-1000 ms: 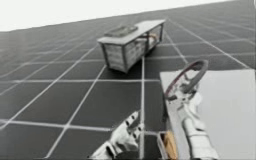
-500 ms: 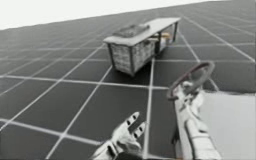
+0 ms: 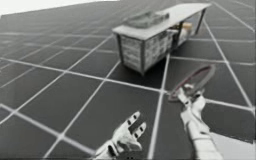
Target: Pick up and drop off the object
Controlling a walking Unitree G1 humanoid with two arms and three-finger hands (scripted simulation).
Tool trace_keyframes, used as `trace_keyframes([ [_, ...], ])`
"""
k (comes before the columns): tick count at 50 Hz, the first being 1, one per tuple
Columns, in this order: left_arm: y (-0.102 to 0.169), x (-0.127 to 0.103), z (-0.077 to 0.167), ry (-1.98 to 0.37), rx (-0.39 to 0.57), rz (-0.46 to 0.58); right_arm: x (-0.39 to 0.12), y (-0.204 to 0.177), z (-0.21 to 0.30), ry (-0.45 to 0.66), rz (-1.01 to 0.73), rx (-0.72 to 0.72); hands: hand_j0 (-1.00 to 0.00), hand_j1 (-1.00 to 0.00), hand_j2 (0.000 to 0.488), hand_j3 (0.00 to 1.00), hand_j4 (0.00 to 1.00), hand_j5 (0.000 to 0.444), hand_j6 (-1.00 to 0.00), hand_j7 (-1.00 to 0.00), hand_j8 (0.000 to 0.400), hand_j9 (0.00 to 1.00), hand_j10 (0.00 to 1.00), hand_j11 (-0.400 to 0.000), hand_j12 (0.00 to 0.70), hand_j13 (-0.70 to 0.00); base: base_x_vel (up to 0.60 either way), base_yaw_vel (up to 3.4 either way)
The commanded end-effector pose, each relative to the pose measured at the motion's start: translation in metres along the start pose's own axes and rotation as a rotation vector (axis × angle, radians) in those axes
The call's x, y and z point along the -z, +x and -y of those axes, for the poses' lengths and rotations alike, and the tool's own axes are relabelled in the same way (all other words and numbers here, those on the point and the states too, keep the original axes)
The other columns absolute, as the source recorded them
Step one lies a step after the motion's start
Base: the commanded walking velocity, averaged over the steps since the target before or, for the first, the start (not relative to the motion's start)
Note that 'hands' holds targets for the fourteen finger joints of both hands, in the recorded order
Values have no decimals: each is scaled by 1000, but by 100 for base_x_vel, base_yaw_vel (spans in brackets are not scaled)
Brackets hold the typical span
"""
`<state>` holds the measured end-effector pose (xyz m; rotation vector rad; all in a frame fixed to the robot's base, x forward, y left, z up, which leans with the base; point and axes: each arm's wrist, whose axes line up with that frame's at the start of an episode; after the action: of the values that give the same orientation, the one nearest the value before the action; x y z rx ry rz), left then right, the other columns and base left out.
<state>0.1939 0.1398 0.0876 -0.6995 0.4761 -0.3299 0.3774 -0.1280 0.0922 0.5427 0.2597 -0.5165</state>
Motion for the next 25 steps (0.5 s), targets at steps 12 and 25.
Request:
trace_keyframes([
  [12, -4, 0, -3, -14, 6, 21, -10, -7, -16, -1, 42, -51, 0, 0, 0, 1000, 1000, 0, 0, 0, 0, 1000, 1000, -400, 0, -700, 41, 35],
  [25, -4, 0, -3, -14, 6, 21, -10, -7, -16, -1, 42, -51, 0, 0, 0, 1000, 1000, 0, 0, 0, 0, 1000, 1000, -400, 0, -700, 41, 36],
])
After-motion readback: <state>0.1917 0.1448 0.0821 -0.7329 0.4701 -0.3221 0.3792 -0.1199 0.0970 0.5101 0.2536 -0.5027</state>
